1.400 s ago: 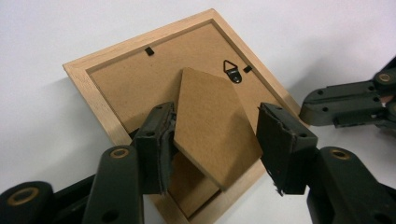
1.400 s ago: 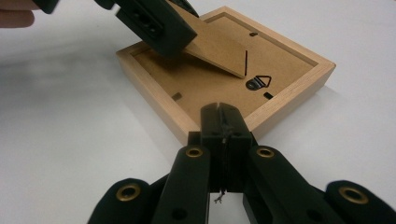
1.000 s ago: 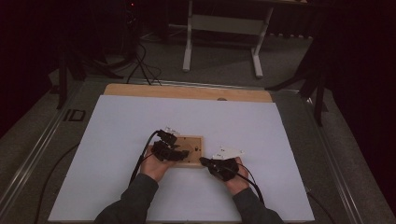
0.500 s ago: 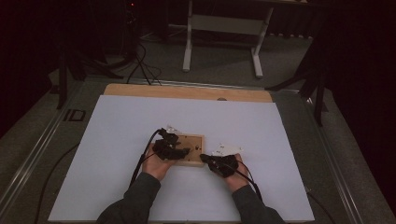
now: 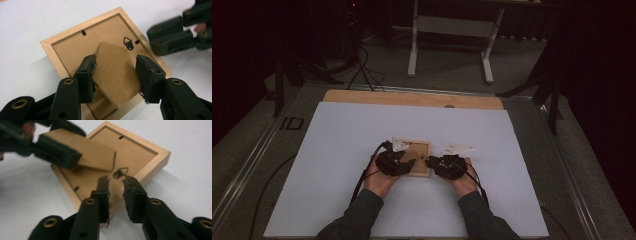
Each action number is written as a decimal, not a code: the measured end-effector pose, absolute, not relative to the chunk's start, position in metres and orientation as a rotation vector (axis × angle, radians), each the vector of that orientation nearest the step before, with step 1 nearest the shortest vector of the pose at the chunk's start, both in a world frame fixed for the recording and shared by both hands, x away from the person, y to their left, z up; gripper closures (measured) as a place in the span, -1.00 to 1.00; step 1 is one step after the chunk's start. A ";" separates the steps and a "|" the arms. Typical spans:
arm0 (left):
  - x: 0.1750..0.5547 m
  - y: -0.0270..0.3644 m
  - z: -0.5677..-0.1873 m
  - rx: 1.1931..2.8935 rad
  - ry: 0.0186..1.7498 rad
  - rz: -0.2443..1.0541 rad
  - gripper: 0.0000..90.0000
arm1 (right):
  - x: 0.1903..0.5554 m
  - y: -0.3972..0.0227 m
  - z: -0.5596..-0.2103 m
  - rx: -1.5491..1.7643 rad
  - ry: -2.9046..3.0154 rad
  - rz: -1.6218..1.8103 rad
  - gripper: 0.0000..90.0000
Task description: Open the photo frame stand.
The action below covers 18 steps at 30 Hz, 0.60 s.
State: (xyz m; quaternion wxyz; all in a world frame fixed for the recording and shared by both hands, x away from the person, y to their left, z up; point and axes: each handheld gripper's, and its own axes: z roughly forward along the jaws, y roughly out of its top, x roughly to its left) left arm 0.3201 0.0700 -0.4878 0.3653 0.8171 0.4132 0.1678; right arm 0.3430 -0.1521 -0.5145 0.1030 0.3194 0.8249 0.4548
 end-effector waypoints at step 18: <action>0.290 0.074 -0.496 2.073 0.952 0.619 0.16 | 0.370 -0.145 -0.515 1.097 2.461 1.396 -0.08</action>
